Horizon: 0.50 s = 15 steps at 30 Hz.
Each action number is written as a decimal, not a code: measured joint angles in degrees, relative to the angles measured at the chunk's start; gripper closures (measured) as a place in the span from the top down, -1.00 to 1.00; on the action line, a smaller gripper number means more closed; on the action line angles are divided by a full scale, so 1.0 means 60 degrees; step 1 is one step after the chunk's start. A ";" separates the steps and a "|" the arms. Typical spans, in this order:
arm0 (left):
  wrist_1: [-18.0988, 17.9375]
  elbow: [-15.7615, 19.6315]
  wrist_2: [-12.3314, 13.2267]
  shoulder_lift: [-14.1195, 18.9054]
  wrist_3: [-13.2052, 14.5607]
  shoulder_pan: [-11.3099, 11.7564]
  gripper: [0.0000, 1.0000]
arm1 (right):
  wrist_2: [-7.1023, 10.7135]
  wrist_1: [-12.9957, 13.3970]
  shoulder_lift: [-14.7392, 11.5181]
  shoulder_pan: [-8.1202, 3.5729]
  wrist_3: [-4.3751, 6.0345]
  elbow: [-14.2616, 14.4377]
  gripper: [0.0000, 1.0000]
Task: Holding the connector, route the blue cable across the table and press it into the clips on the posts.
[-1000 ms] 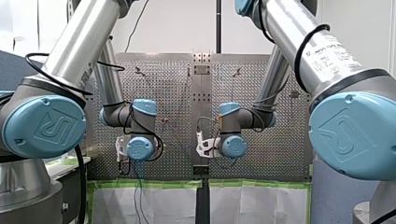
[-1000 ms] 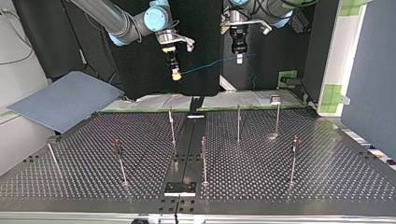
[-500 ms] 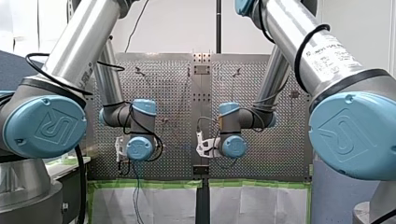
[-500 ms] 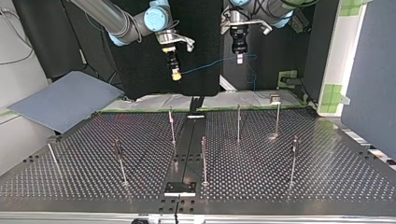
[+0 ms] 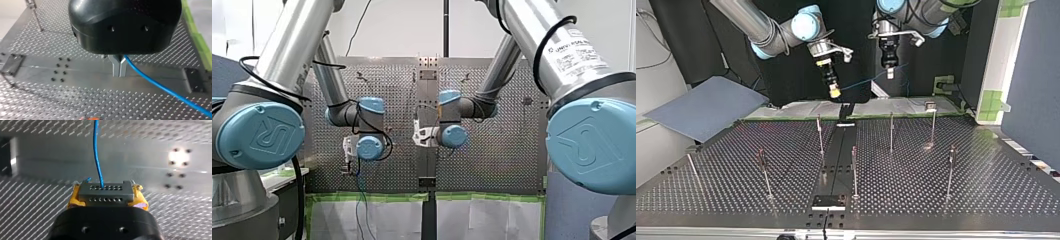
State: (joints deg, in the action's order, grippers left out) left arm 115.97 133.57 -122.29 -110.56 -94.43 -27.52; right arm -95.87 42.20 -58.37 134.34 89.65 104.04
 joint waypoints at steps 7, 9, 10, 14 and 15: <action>0.0554 -0.0377 -0.0531 0.0724 0.0069 0.0267 -1.00 | 0.0671 -0.0674 -0.0675 0.0042 0.0505 -0.0667 -1.00; 0.0732 -0.0460 -0.0708 0.0907 0.0077 0.0333 -1.00 | 0.0844 -0.0854 -0.0855 0.0062 0.0598 -0.0804 -1.00; 0.0848 -0.0509 -0.0824 0.1025 0.0078 0.0372 -1.00 | 0.0908 -0.0936 -0.0936 0.0072 0.0633 -0.0853 -1.00; 0.1244 -0.0705 -0.1223 0.1428 0.0083 0.0519 -1.00 | 0.1141 -0.1338 -0.1198 0.0137 0.0712 -0.1101 -1.00; 0.1340 -0.0739 -0.1316 0.1519 0.0084 0.0551 -1.00 | 0.1190 -0.1431 -0.1220 0.0154 0.0718 -0.1152 -1.00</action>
State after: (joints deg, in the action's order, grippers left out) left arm 124.01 129.14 -130.18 -101.45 -93.93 -24.22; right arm -88.73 33.62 -65.69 135.26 93.96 97.12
